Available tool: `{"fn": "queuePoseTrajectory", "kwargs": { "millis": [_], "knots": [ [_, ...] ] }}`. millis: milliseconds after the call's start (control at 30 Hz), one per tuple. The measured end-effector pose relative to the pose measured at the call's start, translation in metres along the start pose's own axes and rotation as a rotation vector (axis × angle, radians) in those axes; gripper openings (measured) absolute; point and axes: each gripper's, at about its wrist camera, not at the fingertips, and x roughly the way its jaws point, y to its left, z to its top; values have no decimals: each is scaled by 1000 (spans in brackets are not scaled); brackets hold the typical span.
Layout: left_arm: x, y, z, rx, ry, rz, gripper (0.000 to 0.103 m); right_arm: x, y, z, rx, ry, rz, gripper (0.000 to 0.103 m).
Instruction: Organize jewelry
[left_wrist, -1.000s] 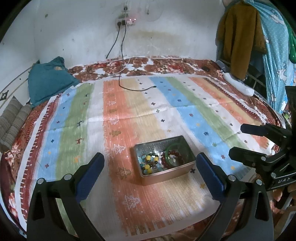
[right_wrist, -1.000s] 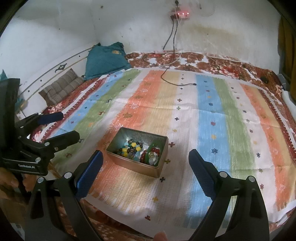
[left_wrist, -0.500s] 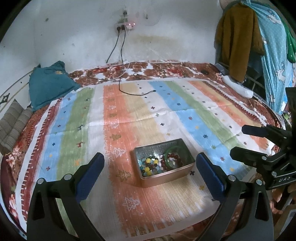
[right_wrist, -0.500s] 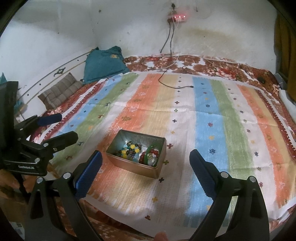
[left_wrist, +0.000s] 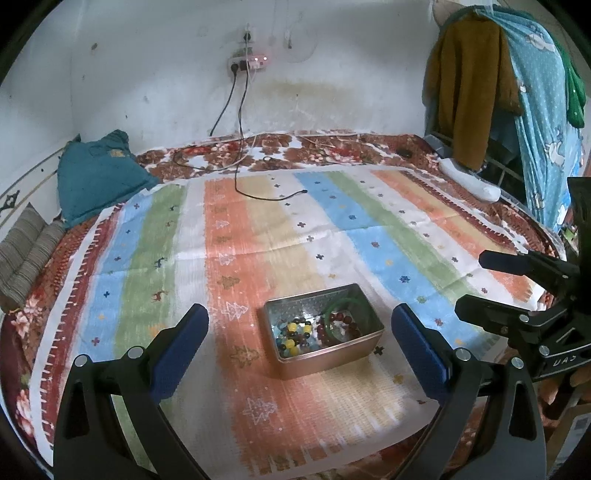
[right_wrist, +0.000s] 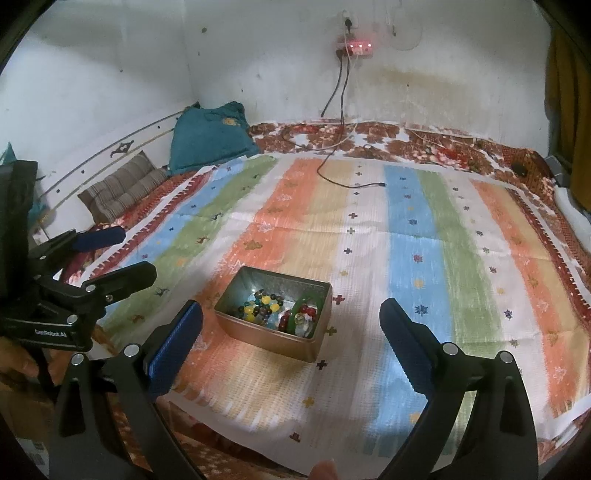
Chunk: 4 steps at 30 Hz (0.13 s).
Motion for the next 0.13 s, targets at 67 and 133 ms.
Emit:
{"fn": "queuePoseTrajectory", "kwargs": {
  "millis": [67,133],
  "knots": [
    [0,0,0,1,-3,2,97,0,0,-1,0,-3,-3,97],
    [0,-1,0,6,-2,3,97,-1,2,-1,-6,-7,-17,97]
  ]
}}
